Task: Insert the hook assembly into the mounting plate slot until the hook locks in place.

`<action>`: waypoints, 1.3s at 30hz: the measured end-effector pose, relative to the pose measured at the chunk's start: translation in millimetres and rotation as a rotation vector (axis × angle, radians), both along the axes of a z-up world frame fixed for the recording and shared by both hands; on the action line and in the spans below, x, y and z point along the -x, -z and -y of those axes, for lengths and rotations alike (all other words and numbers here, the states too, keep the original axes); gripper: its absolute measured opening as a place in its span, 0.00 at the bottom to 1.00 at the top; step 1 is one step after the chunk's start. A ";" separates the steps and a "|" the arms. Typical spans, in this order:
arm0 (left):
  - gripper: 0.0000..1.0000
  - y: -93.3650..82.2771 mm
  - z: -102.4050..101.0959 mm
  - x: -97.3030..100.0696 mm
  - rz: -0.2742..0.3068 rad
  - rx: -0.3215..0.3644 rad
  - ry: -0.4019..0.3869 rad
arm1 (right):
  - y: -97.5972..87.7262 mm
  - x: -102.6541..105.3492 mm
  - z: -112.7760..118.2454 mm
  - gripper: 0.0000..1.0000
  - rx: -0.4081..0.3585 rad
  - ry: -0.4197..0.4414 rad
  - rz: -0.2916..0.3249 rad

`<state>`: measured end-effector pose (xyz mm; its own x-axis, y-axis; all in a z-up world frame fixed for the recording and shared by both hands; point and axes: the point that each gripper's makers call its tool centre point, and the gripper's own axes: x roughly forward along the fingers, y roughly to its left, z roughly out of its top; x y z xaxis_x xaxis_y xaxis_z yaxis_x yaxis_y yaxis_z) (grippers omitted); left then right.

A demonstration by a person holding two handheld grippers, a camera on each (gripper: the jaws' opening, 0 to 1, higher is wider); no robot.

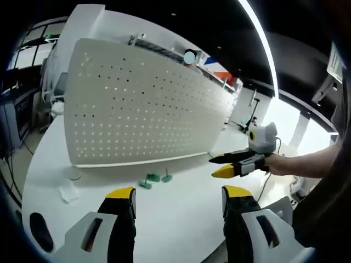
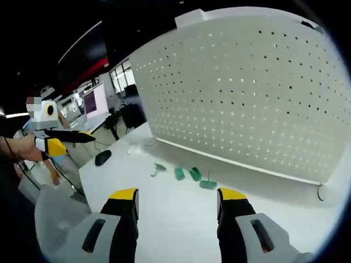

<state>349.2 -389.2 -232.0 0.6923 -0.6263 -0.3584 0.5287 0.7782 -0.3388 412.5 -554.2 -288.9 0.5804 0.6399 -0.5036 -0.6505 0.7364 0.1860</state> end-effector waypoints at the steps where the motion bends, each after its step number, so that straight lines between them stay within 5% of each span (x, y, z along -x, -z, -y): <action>1: 0.65 0.2 0.0 -0.7 0.000 0.000 0.000 | 1.3 -1.4 -1.2 0.57 0.001 -0.003 -0.003; 39: 0.64 20.9 -4.3 -14.9 -0.054 0.007 -0.004 | 57.0 -55.3 -43.3 0.54 0.012 -0.059 -0.077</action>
<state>364.1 -384.9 -253.0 0.6746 -0.6262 -0.3908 0.5061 0.7778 -0.3727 467.7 -510.9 -345.9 0.5012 0.6654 -0.5532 -0.6767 0.6999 0.2287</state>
